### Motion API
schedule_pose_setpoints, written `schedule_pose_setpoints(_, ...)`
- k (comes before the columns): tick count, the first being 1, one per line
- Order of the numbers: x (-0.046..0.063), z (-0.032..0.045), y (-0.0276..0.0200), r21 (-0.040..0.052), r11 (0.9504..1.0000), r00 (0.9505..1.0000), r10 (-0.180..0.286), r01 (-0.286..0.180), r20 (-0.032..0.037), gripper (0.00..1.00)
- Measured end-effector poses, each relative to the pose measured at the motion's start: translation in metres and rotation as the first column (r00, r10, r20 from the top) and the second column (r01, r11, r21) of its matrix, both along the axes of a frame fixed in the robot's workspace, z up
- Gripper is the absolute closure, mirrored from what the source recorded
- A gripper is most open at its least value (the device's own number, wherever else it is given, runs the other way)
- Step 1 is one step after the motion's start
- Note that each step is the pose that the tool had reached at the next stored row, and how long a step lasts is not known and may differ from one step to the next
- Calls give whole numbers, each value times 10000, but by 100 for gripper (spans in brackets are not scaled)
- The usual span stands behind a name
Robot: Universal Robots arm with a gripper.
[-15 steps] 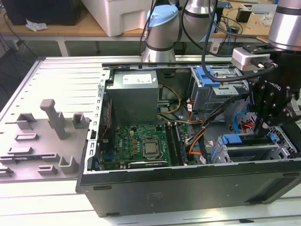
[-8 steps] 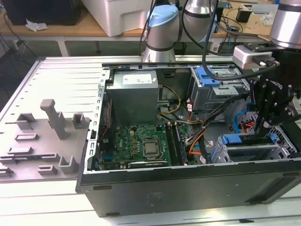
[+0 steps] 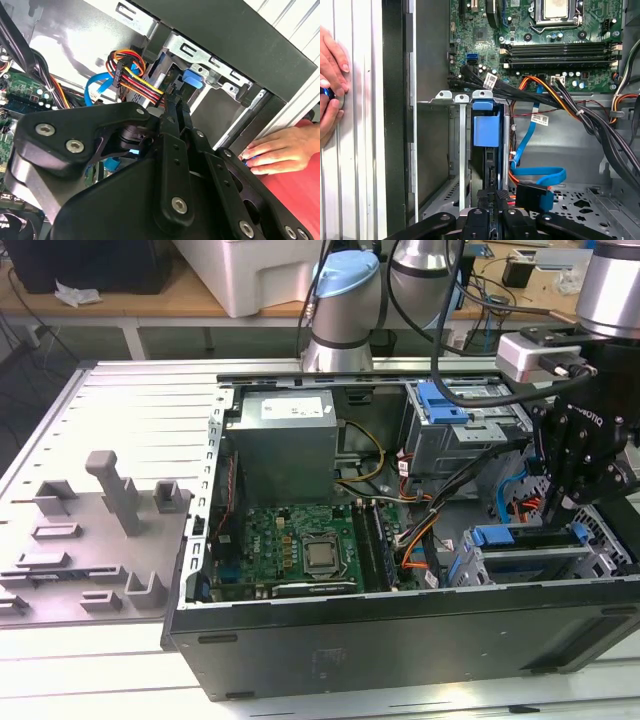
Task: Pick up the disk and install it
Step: 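Insert the first disk wire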
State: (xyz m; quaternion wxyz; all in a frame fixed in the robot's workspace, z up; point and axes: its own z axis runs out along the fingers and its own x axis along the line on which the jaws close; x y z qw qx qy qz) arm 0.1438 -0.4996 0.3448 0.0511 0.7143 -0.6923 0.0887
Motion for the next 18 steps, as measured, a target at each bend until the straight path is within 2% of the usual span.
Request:
schedule_pose_setpoints(10, 0, -6, -1, 36, 9997, 9997, -227, 227, -10, 83)
schedule_pose_setpoints(11, 0, -4, -1, 65, 9997, 9997, -228, 228, -10, 83)
schedule_pose_setpoints(13, 0, -5, -1, 207, 9995, 9997, -227, 227, -14, 83)
schedule_pose_setpoints(15, 0, -6, -2, 289, 9993, 9997, -227, 228, -15, 83)
schedule_pose_setpoints(18, 1, -5, -7, 296, 9993, 9997, -227, 227, -15, 83)
